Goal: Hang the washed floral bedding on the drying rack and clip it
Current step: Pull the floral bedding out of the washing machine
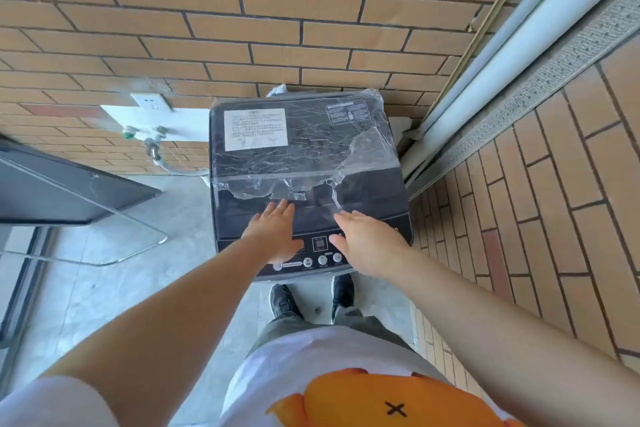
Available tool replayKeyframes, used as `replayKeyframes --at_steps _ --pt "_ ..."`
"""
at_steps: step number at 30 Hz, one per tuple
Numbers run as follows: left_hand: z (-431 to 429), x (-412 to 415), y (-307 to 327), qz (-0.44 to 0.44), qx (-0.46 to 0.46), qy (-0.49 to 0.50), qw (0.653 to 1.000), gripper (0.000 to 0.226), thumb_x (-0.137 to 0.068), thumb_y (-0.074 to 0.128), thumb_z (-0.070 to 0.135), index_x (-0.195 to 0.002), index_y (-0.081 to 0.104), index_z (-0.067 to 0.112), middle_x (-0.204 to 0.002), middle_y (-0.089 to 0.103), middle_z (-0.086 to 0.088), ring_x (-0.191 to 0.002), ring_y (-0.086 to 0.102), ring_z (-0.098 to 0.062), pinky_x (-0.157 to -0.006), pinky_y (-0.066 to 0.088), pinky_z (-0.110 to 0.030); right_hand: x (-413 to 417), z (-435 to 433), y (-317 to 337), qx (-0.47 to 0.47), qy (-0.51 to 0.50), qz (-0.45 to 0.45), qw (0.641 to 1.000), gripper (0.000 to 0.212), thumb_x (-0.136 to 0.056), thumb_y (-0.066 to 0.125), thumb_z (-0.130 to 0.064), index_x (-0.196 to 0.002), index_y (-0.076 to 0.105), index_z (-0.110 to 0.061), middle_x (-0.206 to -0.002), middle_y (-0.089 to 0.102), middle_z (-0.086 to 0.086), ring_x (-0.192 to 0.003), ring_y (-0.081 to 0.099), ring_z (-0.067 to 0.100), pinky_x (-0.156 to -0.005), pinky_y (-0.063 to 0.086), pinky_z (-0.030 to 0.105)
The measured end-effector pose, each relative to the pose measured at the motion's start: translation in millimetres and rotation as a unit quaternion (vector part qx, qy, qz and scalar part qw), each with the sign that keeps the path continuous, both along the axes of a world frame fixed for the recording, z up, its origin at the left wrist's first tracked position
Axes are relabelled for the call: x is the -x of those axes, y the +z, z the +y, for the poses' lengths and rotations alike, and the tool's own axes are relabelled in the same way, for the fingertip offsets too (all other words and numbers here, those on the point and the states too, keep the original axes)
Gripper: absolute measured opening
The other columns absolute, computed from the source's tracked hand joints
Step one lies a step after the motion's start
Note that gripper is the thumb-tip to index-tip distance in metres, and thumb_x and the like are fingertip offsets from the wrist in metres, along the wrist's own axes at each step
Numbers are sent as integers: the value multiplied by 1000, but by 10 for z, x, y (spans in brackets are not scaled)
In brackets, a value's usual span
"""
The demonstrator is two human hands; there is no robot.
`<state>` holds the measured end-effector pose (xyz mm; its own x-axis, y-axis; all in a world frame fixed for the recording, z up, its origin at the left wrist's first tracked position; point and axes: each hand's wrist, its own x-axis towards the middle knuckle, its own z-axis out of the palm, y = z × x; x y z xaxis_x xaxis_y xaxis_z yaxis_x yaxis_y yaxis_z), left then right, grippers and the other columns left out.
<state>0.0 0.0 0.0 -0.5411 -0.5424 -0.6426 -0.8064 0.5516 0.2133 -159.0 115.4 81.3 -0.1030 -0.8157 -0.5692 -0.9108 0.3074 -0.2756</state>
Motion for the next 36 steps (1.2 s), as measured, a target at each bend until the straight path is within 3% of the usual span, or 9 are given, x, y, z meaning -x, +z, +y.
replayKeyframes --at_steps 5,10,12,15,18,21,28,32,36 --pt "95 44 -96 -7 14 46 999 91 -93 58 44 -160 3 16 -168 4 0 -155 3 -24 -124 16 -44 32 -106 -66 -47 29 13 998 55 -108 31 -39 -156 25 -14 -165 22 2 -152 16 20 -118 28 43" --pt "77 75 169 2 67 25 997 71 -83 64 36 -145 36 17 -145 44 0 -136 38 -23 -108 36 -41 65 -98 -121 -34 51 28 998 49 -106 35 -39 -148 37 -14 -159 34 3 -146 32 24 -113 36 45" --pt "75 43 337 25 112 21 993 67 -80 66 39 -139 42 19 -136 51 2 -128 44 -23 -104 39 -40 86 -71 -128 15 49 38 998 44 -104 40 -38 -143 42 -17 -149 45 2 -135 45 26 -103 43 44" --pt "-62 52 664 52 172 7 984 72 -80 68 44 -143 41 21 -135 54 2 -128 46 -24 -107 35 -40 177 -43 -107 122 15 72 990 45 -99 51 -33 -142 44 -19 -140 48 2 -127 46 27 -98 46 40" --pt "-264 107 950 69 199 2 978 65 -81 68 30 -141 44 24 -133 58 2 -125 49 -24 -106 33 -38 294 -71 -51 222 19 149 963 37 -89 67 -30 -122 57 -18 -113 53 4 -99 57 27 -79 51 38" --pt "-404 107 1132 89 204 -3 975 63 -83 68 21 -141 44 28 -134 58 4 -123 50 -24 -104 34 -36 406 -202 34 295 11 165 941 27 -84 74 -27 -106 61 -16 -97 55 5 -80 59 27 -64 51 37" --pt "-606 115 1536 130 179 44 974 58 -92 67 32 -144 40 33 -136 58 1 -123 53 -25 -99 42 -37 659 -476 225 387 12 158 908 16 -91 69 -26 -98 62 -13 -94 53 5 -62 57 26 -51 45 34" --pt "-633 153 1662 222 271 59 935 52 -89 69 25 -138 50 25 -138 56 2 -125 52 -25 -104 41 -39 765 -737 411 464 -1 143 874 13 -94 65 -22 -99 62 -11 -96 54 5 -67 58 28 -51 44 33" --pt "-657 168 1759 310 358 72 878 43 -81 74 14 -122 62 15 -126 61 -2 -114 57 -29 -96 45 -43 854 -1155 668 512 -33 127 849 11 -92 65 -19 -93 60 -9 -96 57 8 -71 57 32 -54 46 35"
